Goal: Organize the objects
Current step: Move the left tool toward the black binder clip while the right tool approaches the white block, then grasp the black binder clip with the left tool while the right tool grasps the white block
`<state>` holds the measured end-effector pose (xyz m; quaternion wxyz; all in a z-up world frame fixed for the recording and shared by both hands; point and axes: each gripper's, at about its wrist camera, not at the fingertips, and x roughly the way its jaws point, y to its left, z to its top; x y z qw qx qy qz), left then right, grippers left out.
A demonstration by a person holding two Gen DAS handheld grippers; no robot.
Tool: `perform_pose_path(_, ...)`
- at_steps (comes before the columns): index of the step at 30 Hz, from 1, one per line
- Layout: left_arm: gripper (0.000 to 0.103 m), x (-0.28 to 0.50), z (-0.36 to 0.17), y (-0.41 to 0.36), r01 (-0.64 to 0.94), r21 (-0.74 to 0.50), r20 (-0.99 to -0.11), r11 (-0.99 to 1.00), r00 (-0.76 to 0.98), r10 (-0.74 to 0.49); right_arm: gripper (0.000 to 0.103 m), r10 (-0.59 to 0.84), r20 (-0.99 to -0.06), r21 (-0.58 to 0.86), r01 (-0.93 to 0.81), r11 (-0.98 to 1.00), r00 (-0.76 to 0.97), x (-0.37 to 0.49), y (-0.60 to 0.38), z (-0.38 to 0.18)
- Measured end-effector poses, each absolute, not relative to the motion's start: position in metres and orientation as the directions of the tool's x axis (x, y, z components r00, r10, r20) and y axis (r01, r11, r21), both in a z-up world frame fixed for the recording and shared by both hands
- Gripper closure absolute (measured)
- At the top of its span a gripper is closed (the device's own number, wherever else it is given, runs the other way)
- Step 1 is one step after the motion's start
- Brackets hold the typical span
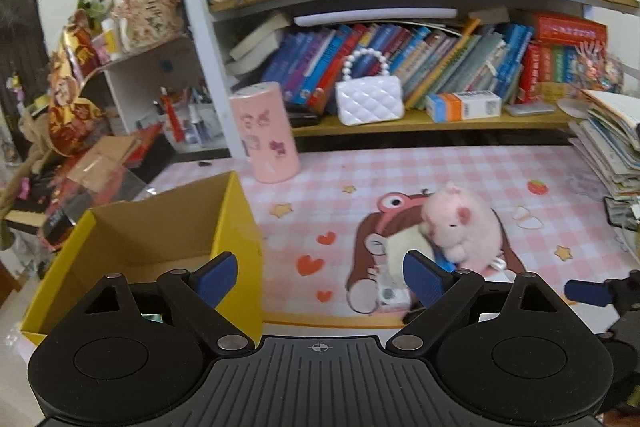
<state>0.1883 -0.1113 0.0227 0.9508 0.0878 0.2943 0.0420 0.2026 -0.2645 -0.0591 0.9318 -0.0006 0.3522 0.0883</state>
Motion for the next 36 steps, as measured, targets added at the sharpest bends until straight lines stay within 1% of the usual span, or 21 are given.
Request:
perform_pose_path(6, 0.011, 0.186, 0.018, -0.111, -0.046, 0.206, -0.570, 0.977, 0.806, 0.159, 0.021, 0.195, -0.669, 0.061, -0.209, 0.976, 0.717, 0.230, -0.251, -0.073)
perform_pose_path(12, 0.011, 0.186, 0.016, -0.115, -0.042, 0.197, -0.588, 0.980, 0.795, 0.152, 0.023, 0.169, -0.688, 0.028, -0.207, 0.978, 0.706, 0.251, -0.252, -0.088)
perform_pose_path(13, 0.011, 0.186, 0.015, -0.116, -0.038, 0.196, -0.590, 0.980, 0.793, 0.149, 0.024, 0.169, -0.691, 0.029, -0.206, 0.978, 0.703, 0.254, -0.254, -0.090)
perform_pose_path(14, 0.011, 0.187, 0.014, -0.117, -0.034, 0.194, -0.593, 0.980, 0.792, 0.145, 0.027, 0.166, -0.695, 0.029, -0.203, 0.979, 0.700, 0.255, -0.255, -0.092)
perform_pose_path(15, 0.011, 0.188, 0.014, -0.119, -0.031, 0.191, -0.596, 0.981, 0.791, 0.141, 0.031, 0.168, -0.695, 0.033, -0.202, 0.979, 0.699, 0.257, -0.258, -0.093)
perform_pose_path(16, 0.011, 0.189, 0.013, -0.120, -0.026, 0.186, -0.599, 0.982, 0.790, 0.134, 0.040, 0.191, -0.691, 0.051, -0.217, 0.975, 0.697, 0.258, -0.260, -0.094)
perform_pose_path(21, 0.012, 0.195, 0.010, -0.129, -0.003, 0.143, -0.611, 0.990, 0.787, 0.091, 0.040, 0.183, -0.681, 0.051, -0.204, 0.978, 0.709, 0.246, -0.277, -0.088)
perform_pose_path(24, 0.013, 0.201, 0.003, -0.137, 0.015, 0.111, -0.627, 0.994, 0.777, 0.058, 0.040, 0.149, -0.684, 0.040, -0.168, 0.985, 0.714, 0.233, -0.292, -0.084)
perform_pose_path(30, 0.025, 0.219, -0.023, -0.149, 0.013, 0.059, -0.677, 0.998, 0.735, 0.030, 0.040, 0.109, -0.691, 0.057, -0.097, 0.994, 0.714, 0.211, -0.320, -0.072)
perform_pose_path(34, 0.039, 0.235, -0.047, -0.154, -0.016, 0.001, -0.736, 1.000, 0.677, 0.011, 0.040, 0.117, -0.692, 0.069, -0.097, 0.993, 0.712, 0.203, -0.327, -0.065)
perform_pose_path(36, 0.041, 0.243, -0.059, -0.156, -0.034, -0.027, -0.758, 0.999, 0.652, 0.002, 0.040, 0.122, -0.694, 0.073, -0.100, 0.992, 0.710, 0.200, -0.328, -0.063)
